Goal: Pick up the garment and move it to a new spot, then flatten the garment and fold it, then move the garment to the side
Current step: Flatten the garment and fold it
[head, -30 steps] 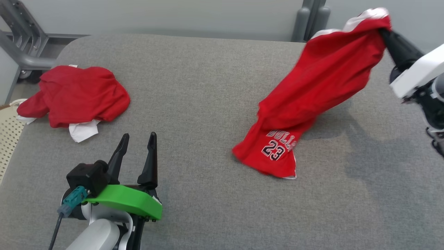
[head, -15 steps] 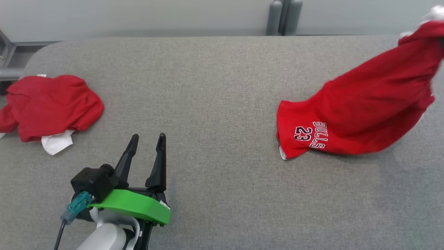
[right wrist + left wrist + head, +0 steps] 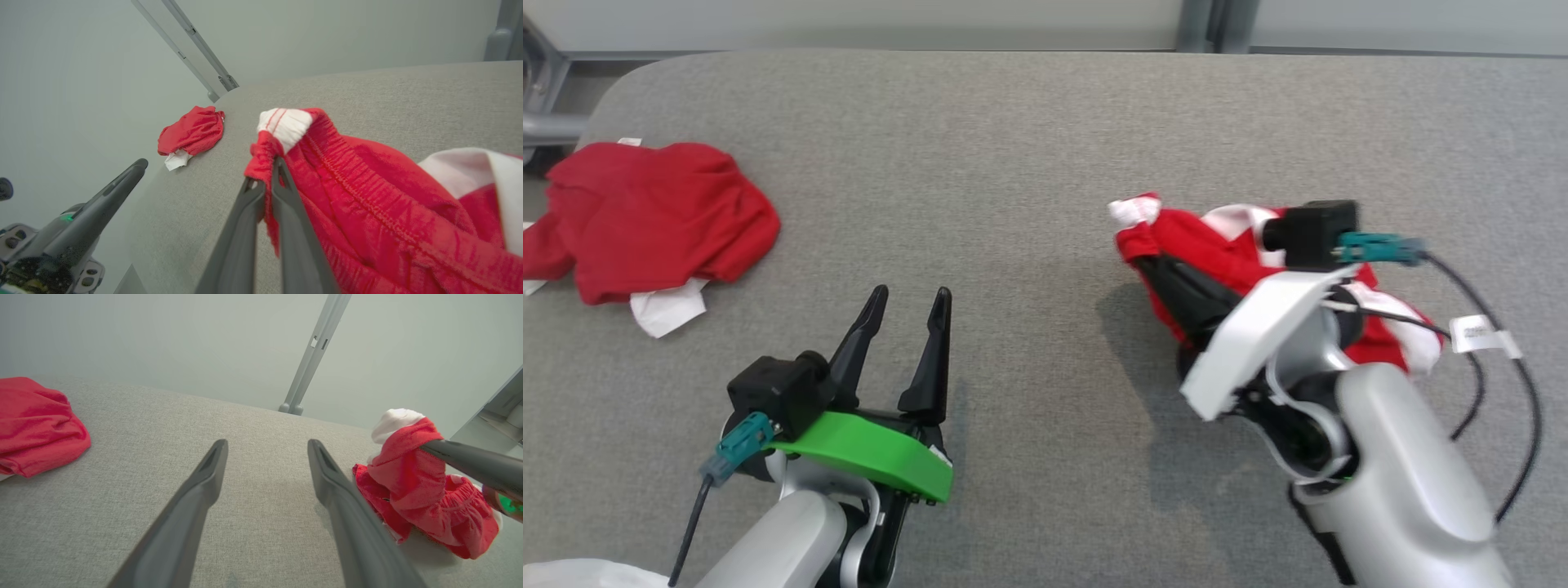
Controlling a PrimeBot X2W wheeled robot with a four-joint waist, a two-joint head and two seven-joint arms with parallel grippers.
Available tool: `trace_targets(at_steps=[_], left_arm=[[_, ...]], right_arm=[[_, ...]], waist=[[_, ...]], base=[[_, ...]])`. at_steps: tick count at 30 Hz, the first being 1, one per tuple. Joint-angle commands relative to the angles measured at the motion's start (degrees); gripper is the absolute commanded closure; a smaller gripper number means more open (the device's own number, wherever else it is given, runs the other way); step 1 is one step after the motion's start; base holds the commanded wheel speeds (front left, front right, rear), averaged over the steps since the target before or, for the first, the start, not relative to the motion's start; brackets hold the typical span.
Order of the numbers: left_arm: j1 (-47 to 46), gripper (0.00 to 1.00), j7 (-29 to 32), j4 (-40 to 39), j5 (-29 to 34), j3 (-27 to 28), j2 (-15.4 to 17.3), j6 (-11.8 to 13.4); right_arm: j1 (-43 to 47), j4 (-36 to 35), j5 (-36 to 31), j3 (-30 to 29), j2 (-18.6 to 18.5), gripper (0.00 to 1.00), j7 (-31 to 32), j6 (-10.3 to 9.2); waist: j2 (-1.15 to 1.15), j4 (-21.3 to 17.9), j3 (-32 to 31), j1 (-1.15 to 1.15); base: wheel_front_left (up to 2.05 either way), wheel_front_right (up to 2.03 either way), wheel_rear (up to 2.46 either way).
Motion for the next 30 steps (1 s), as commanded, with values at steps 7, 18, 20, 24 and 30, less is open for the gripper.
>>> trace_targets(at_steps=[7, 18, 20, 24, 30], left_arm=[[-1.83, 0.0, -0.51, 2.36, -0.03, -0.73, -2.41, -1.62], [-0.26, 0.0, -0.95, 4.73, -0.34, 0.01, -3.21, -2.34], [-0.04, 0.0, -1.02, 4.81, -0.24, 0.19, -3.1, -2.12], [0.56, 0.0, -1.04, 4.45, -0.1, 0.62, -2.67, -1.63], [1.09, 0.0, -1.12, 3.37, 0.07, 1.33, -2.04, -0.94]], right_arm=[[-7.25, 17.37, -3.24, 6.91, 2.2, 1.0, -10.24, 0.03], [-17.27, 34.5, 4.54, 19.87, 2.17, 0.0, -25.49, 0.03], [-18.14, 35.18, 6.73, 22.59, 2.12, 0.0, -26.02, 0.03], [-19.45, 34.37, 9.51, 26.97, 2.11, 0.0, -25.45, 0.03], [-19.84, 31.21, 6.96, 26.14, 2.06, 0.0, -26.51, 0.03]], waist=[[0.0, 5.85, -0.31, 0.0], [0.0, 8.71, -2.22, 0.0], [0.0, 8.34, -2.67, 0.0], [0.0, 6.85, -3.2, 0.0], [0.0, 4.76, -3.34, 0.0]], base=[[0.0, 0.0, 0.0], [0.0, 0.0, 0.0], [0.0, 0.0, 0.0], [0.0, 0.0, 0.0], [0.0, 0.0, 0.0]])
